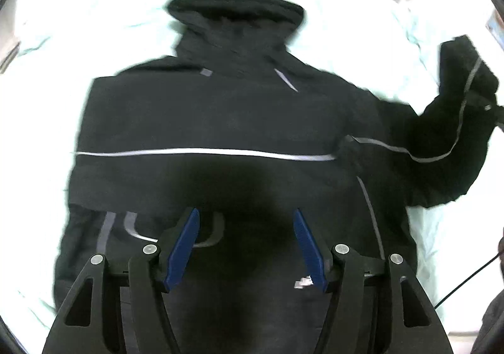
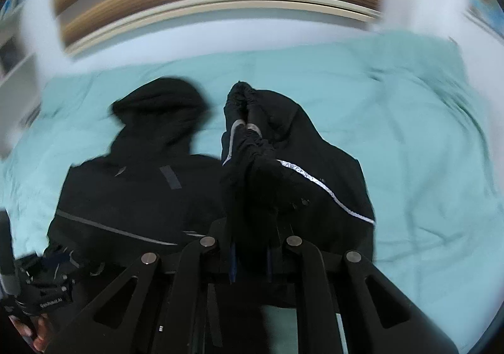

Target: Fold large clothes

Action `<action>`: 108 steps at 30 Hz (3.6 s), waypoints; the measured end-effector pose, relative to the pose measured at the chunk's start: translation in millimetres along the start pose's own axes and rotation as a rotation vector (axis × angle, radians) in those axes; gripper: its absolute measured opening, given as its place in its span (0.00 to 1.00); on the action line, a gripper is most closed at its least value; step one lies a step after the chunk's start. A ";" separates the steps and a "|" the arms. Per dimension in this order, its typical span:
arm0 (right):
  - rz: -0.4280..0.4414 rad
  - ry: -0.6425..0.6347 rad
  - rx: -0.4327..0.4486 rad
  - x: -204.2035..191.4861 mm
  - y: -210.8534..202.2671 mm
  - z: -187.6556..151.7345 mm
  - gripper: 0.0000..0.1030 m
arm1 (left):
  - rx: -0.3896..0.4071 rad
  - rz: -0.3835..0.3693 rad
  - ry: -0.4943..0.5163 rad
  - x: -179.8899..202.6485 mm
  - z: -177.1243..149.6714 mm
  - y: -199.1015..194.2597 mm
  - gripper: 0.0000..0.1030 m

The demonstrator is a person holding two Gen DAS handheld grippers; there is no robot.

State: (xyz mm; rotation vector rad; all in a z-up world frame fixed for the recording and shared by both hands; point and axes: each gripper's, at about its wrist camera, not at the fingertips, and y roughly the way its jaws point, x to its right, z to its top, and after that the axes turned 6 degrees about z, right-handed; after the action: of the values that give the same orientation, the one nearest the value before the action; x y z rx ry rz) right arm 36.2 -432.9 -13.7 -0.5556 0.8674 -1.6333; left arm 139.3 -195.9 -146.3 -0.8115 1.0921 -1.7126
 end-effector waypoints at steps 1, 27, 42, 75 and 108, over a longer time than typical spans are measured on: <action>0.010 -0.020 -0.008 -18.7 5.8 1.1 0.14 | 0.008 0.001 -0.013 -10.1 1.9 -1.7 0.62; 0.392 -0.325 -0.419 -301.4 233.3 -49.7 0.62 | -0.020 0.094 -0.233 -177.1 19.8 48.9 0.62; 0.166 0.044 -0.262 -54.2 156.6 -33.7 0.63 | -0.034 -0.253 -0.128 -140.2 52.7 76.8 0.62; -0.018 0.078 -0.373 -26.2 239.1 -46.5 0.62 | -0.122 -0.219 -0.352 -186.0 55.7 124.5 0.23; 0.220 0.076 -0.268 -15.8 203.4 53.3 0.63 | 0.074 -0.063 -0.058 -101.5 183.3 75.2 0.29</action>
State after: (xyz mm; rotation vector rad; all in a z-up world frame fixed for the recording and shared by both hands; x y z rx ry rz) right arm 205.4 -446.9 -138.7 -0.5634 1.1726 -1.3540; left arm 360.7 -172.9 -149.3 -0.8515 0.9678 -1.7605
